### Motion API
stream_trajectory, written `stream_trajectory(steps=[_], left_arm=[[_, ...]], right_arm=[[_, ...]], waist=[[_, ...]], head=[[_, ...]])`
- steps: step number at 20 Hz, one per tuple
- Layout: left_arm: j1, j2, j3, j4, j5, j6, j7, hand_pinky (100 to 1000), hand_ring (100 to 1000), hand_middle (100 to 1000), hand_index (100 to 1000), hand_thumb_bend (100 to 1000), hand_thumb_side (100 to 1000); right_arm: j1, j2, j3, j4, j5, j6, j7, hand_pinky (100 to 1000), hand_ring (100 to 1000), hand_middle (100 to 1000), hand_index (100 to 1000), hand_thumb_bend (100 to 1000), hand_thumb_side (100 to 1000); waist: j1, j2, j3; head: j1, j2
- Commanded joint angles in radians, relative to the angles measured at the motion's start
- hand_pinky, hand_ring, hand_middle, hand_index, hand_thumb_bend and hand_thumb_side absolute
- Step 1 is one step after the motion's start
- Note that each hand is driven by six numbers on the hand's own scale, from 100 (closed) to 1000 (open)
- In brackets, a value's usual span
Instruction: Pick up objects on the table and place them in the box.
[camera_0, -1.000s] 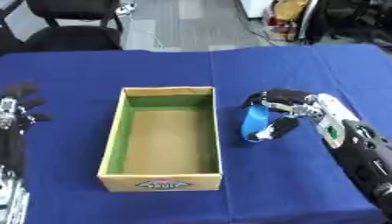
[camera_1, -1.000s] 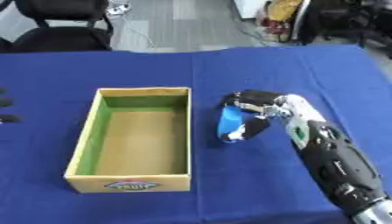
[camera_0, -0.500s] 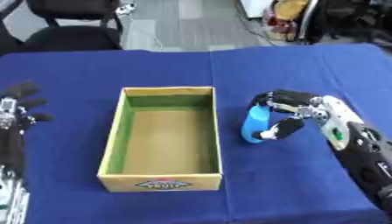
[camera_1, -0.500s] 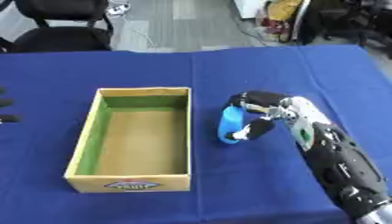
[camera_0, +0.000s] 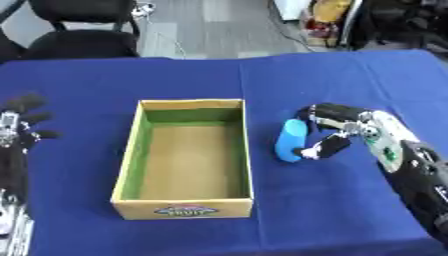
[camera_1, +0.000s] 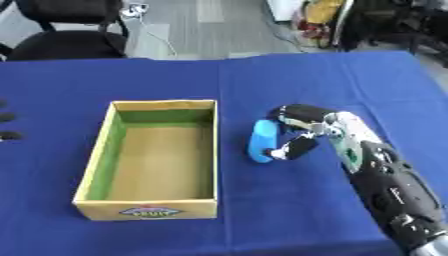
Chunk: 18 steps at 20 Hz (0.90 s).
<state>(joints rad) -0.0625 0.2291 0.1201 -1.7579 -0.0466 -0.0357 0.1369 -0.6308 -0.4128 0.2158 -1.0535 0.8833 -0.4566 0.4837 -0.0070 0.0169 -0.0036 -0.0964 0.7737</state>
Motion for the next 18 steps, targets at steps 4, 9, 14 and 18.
stream_trajectory(steps=[4,9,14,18], left_arm=[[-0.01,0.005,0.001,-0.014,0.005,0.0,-0.003,566,710,787,865,495,1000],[-0.01,0.005,0.0,-0.013,0.005,0.0,-0.004,566,710,788,865,495,1000],[-0.01,0.005,0.0,-0.013,0.005,0.0,-0.005,566,710,788,864,495,1000],[-0.01,0.005,0.0,-0.013,0.005,0.001,-0.005,566,711,788,864,494,1000]], right_arm=[[-0.007,-0.023,-0.005,-0.009,0.002,-0.001,-0.003,428,538,691,823,359,532],[-0.009,-0.018,0.001,-0.007,0.002,-0.009,0.002,447,557,704,829,374,558],[-0.011,-0.016,0.005,-0.006,0.001,-0.016,0.01,446,562,690,825,379,581],[-0.01,-0.015,0.006,-0.005,0.0,-0.015,0.009,427,540,595,757,245,527]], waist=[[0.002,-0.008,0.0],[0.003,-0.008,0.001],[0.003,-0.008,0.001],[0.002,-0.008,0.001]], head=[[-0.011,-0.004],[-0.013,-0.004],[-0.014,-0.004],[-0.014,-0.004]])
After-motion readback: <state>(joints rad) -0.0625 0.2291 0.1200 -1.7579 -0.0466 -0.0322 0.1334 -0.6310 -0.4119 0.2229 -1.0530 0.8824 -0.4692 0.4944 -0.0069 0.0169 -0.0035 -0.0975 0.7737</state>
